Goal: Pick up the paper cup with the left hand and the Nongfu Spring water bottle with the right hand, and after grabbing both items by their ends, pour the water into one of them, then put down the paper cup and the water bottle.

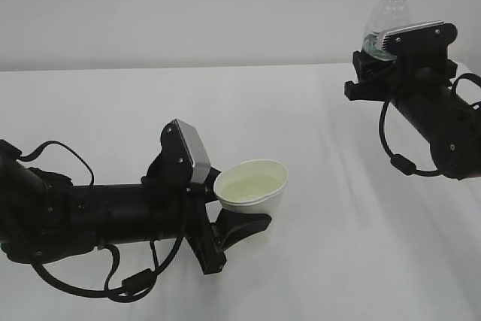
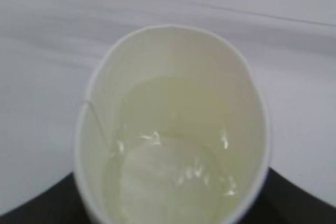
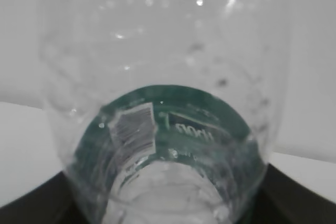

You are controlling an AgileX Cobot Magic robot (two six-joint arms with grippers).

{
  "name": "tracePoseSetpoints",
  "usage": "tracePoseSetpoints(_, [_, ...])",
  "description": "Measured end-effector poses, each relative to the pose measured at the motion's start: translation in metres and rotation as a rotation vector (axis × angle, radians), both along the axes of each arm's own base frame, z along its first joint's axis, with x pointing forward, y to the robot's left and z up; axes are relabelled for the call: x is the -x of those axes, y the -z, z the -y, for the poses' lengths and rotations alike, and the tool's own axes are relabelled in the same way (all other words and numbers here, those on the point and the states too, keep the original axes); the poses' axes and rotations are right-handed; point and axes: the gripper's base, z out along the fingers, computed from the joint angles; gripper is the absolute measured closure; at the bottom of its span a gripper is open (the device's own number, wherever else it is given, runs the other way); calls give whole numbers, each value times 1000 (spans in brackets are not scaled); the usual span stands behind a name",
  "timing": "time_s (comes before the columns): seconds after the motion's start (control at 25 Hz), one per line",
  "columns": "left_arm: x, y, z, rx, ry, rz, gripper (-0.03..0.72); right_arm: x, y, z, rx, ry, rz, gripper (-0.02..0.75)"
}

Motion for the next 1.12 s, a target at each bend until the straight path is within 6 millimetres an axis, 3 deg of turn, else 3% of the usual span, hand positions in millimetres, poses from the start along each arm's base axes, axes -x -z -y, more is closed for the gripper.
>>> tracePoseSetpoints(1.12, [-15, -8, -5, 72, -169, 62, 271, 0, 1, 0, 0, 1, -10, 272])
